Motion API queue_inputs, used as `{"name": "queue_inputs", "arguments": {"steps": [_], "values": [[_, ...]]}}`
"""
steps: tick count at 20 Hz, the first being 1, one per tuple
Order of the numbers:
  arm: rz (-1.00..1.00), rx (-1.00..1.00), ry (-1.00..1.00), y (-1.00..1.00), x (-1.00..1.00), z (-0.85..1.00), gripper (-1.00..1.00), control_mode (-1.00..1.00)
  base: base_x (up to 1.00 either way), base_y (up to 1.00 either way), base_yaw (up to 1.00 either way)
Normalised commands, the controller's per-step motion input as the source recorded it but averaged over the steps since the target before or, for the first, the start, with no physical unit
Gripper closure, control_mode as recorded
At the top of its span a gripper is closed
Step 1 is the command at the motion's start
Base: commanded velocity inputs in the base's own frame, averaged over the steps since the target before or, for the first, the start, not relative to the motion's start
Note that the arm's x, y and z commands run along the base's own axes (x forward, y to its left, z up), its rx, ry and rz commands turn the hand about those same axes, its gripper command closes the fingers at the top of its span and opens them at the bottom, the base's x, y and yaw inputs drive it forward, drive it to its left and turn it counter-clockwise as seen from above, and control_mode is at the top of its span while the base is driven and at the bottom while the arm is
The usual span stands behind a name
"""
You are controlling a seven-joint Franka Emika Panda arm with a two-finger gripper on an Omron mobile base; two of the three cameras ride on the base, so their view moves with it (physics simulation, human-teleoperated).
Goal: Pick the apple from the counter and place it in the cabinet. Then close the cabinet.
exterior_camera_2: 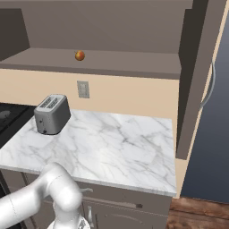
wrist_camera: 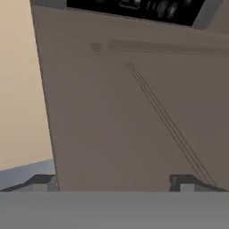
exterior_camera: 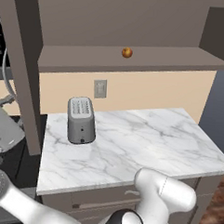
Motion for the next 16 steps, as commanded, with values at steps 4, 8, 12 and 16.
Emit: {"name": "queue_inputs", "arguments": {"steps": [4,8,12,16], "values": [[-0.07,0.42,-0.12,-1.0,-0.44,0.76,-1.0,-1.0,0.0,0.0,0.0],[-0.05,0.44,-0.09,-1.0,-0.46,0.72,-1.0,-1.0,0.0,0.0,0.0],[-0.01,0.43,-0.09,-1.0,-0.59,0.6,-1.0,-1.0,0.0,0.0,0.0],[0.0,0.42,-0.06,-1.0,-0.56,0.37,-1.0,-1.0,0.0,0.0,0.0]]}}
